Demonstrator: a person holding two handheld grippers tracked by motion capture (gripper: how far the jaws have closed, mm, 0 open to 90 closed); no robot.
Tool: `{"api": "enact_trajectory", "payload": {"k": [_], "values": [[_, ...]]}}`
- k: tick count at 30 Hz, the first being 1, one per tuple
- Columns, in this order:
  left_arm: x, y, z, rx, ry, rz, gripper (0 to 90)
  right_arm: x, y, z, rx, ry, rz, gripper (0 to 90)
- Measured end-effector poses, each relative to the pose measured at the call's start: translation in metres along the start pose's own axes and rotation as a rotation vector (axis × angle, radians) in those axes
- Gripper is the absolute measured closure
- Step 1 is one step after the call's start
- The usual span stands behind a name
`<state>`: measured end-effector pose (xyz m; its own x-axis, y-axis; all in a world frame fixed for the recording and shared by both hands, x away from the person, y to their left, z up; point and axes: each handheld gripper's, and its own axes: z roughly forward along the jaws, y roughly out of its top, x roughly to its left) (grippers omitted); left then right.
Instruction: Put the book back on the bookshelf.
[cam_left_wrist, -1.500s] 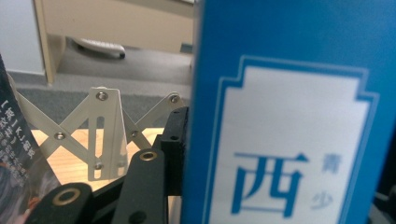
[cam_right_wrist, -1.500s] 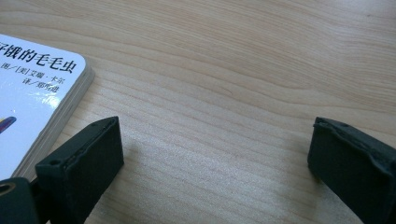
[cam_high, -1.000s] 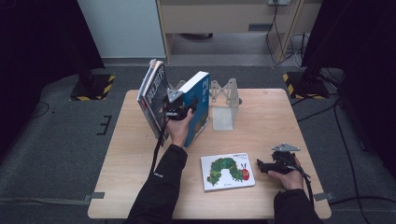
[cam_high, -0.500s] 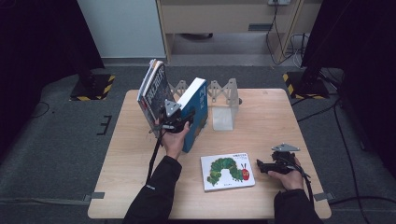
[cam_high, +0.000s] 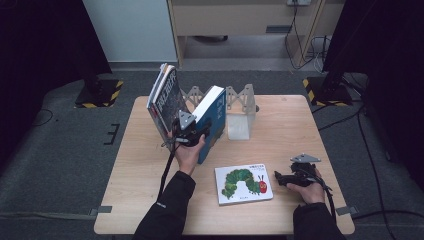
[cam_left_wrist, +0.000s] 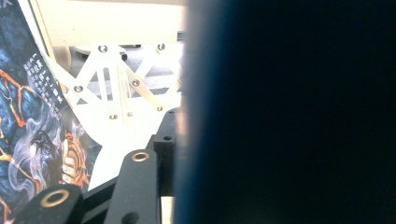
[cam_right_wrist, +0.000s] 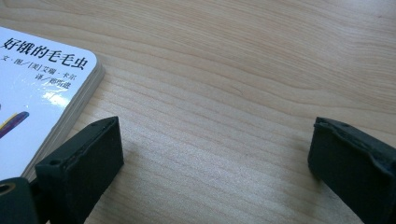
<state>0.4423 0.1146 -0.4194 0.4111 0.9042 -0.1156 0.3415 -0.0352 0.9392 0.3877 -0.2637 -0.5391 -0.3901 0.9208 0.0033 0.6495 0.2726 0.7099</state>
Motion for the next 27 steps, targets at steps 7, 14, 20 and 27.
{"api": "enact_trajectory", "payload": {"k": [7, 14, 20, 27], "values": [[-0.005, -0.002, 0.002, -0.026, 0.06, 0.001, 58.4, 0.0, 0.0, 0.0, 0.0, 0.001, -0.001, 3.3], [-0.009, -0.003, 0.009, -0.043, 0.074, 0.002, 58.6, 0.0, 0.0, 0.0, 0.0, 0.003, -0.007, 3.3], [-0.013, -0.002, 0.018, -0.059, 0.097, 0.006, 58.8, 0.0, 0.001, 0.001, -0.001, 0.004, -0.007, 3.3], [-0.016, 0.001, 0.03, -0.066, 0.133, 0.011, 59.1, 0.0, 0.001, 0.001, -0.001, 0.005, -0.007, 3.3]]}}
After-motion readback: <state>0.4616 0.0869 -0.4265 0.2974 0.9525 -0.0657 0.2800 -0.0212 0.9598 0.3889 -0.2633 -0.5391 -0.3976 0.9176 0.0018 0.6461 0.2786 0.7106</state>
